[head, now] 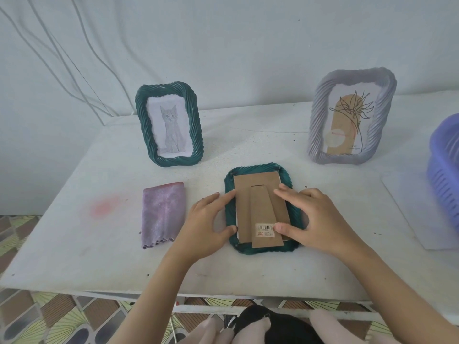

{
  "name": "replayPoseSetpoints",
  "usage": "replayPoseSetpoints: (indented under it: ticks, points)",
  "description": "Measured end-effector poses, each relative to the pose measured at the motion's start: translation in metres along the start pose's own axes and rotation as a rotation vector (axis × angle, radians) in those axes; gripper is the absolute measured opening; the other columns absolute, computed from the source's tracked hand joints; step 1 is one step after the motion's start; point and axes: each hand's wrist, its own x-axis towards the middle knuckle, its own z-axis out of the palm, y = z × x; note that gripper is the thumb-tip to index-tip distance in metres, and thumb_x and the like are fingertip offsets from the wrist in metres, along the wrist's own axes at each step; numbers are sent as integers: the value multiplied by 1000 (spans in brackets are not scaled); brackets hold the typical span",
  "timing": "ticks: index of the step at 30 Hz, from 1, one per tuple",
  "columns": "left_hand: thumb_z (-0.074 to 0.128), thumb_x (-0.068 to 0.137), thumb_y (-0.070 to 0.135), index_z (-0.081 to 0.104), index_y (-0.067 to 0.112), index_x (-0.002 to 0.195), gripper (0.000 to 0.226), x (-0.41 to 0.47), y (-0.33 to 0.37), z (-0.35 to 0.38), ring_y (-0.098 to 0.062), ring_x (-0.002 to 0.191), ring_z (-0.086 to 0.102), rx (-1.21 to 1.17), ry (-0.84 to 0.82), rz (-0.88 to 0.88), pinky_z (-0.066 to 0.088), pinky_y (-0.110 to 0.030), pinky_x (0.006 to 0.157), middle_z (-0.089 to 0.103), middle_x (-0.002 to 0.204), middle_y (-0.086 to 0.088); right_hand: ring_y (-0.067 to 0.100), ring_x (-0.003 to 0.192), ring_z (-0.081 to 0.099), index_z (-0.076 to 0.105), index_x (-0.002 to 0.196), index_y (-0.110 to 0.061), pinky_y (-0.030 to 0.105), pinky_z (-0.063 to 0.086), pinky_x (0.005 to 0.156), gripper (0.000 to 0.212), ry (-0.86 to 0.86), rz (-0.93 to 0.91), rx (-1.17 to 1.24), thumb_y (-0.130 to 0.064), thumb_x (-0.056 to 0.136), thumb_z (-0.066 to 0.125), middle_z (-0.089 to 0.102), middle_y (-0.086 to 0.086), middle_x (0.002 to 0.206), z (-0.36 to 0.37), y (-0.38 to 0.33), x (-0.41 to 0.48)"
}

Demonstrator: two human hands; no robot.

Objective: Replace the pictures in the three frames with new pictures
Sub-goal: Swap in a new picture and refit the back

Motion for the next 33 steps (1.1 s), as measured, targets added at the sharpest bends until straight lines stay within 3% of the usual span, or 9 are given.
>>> replayPoseSetpoints:
  ticks: [12, 16, 20, 25, 28, 33]
  points:
    - [54, 71, 48, 38, 38, 136, 68, 1, 0, 2, -10, 131, 33, -42, 60, 24, 26, -31, 111, 49, 134, 9, -2, 114, 27, 31, 139, -40, 24, 26, 97, 96, -46, -18, -47, -82, 55, 50, 21, -31, 143, 0, 4, -1]
    - [51, 61, 70, 39, 39, 136, 82, 1, 2, 3, -9, 127, 35, 9, 86, 26, 28, -32, 109, 49, 133, 7, -6, 114, 23, 30, 140, -37, 24, 25, 99, 99, -47, -25, -67, -81, 55, 55, 22, -30, 142, -2, 2, 0]
    - [53, 51, 78, 38, 35, 137, 98, -1, 6, 4, -11, 126, 35, 95, 100, 47, 23, -23, 105, 49, 132, 4, -6, 113, 22, 28, 141, -37, 26, 26, 101, 94, -60, -30, -76, -71, 61, 63, 22, -30, 142, -3, 0, 0]
    - [52, 57, 74, 35, 30, 140, 96, -4, 13, 5, -14, 130, 32, 164, 108, 66, 16, -21, 104, 47, 136, 1, -1, 119, 26, 26, 141, -38, 28, 28, 103, 94, -60, -27, -79, -70, 62, 64, 26, -25, 146, -4, 1, 0]
    - [40, 66, 70, 36, 24, 141, 88, -8, 14, 10, -16, 137, 29, 190, 103, 110, 7, -22, 109, 51, 136, -3, 2, 119, 29, 26, 141, -37, 28, 29, 101, 95, -58, -15, -66, -69, 62, 66, 33, -25, 138, -5, 0, 0]
    - [43, 82, 32, 45, 23, 135, 54, -5, 3, 16, -11, 136, 33, 9, 150, 68, 9, -18, 109, 56, 131, 4, -1, 108, 32, 27, 139, -45, 27, 30, 94, 82, -15, 55, 34, -76, 65, 45, 49, -11, 114, -1, 7, 0]
